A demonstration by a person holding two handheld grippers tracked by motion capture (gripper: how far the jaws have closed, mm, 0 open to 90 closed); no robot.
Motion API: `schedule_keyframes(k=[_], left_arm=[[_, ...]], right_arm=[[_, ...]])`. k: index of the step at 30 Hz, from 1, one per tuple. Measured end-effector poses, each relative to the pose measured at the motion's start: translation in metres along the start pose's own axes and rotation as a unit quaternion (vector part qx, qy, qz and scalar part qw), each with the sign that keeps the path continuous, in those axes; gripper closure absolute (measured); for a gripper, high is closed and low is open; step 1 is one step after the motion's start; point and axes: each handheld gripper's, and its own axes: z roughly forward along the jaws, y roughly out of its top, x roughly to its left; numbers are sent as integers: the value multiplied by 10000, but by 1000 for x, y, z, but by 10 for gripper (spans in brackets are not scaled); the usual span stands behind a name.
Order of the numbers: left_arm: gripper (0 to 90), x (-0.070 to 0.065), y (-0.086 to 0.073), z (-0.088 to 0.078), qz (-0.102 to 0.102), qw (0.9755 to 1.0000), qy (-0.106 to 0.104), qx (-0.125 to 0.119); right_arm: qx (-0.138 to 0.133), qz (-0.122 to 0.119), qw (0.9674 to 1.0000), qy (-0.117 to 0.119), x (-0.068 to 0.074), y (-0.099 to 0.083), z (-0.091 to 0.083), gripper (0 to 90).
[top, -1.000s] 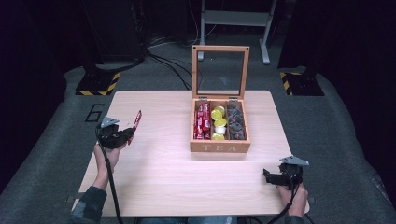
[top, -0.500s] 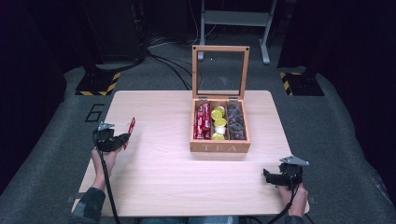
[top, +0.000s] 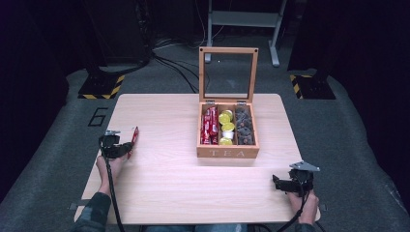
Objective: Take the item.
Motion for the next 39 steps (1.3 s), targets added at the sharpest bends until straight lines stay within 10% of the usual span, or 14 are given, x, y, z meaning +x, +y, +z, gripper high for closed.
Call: schedule_keyframes(k=[6, 19, 39], left_arm=[[791, -1, -3, 0, 58, 10000, 45, 13], [251, -5, 0, -29, 273, 9995, 87, -115], [151, -21, -25, -88, 924, 9943, 141, -508]], right_arm=[[1, 2, 10000, -2, 0, 0, 0, 36], [-2, 3, 10000, -5, 0, 0, 0, 36], [-4, -12, 10000, -14, 0, 0, 0, 36]])
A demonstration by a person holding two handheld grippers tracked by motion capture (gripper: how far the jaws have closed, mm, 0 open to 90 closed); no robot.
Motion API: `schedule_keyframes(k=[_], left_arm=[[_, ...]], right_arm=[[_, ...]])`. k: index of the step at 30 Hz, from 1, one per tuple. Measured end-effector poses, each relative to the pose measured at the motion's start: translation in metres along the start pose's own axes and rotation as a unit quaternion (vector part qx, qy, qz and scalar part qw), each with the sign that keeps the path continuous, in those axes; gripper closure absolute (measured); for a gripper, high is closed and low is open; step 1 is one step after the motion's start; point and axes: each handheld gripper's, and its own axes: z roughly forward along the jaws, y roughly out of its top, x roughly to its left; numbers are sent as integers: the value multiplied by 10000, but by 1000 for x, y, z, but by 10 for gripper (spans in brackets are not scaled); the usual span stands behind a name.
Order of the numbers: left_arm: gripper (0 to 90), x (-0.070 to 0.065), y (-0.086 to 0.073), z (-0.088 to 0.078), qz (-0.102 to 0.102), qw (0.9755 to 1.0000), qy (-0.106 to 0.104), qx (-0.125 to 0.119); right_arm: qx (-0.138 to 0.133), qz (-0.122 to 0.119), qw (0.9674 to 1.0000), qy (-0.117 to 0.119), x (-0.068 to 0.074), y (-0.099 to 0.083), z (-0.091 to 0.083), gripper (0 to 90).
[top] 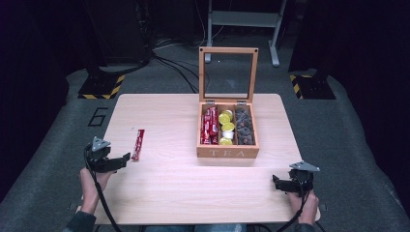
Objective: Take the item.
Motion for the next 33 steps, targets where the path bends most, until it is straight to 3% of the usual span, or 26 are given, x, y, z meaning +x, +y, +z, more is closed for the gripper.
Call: schedule_keyframes(k=[8, 15, 19, 20, 25, 33], left_arm=[[146, 3, -35, -8, -45, 9999, 52, 134], [141, 11, -66, 0, -135, 9990, 192, 392], [143, 17, -78, 6, -54, 9982, 239, 550], [139, 18, -80, 7, -95, 9987, 160, 483], [134, 22, -85, 6, -84, 9994, 149, 302], [134, 22, -85, 6, -86, 9994, 142, 316]], right_arm=[[-3, 2, 10000, -1, 0, 0, 0, 36], [-5, 13, 10000, -2, 0, 0, 0, 36], [-7, 24, 10000, -3, 0, 0, 0, 36], [-6, 21, 10000, -2, 0, 0, 0, 36], [-8, 22, 10000, -1, 0, 0, 0, 36], [-7, 54, 10000, -13, 1, 0, 0, 35]])
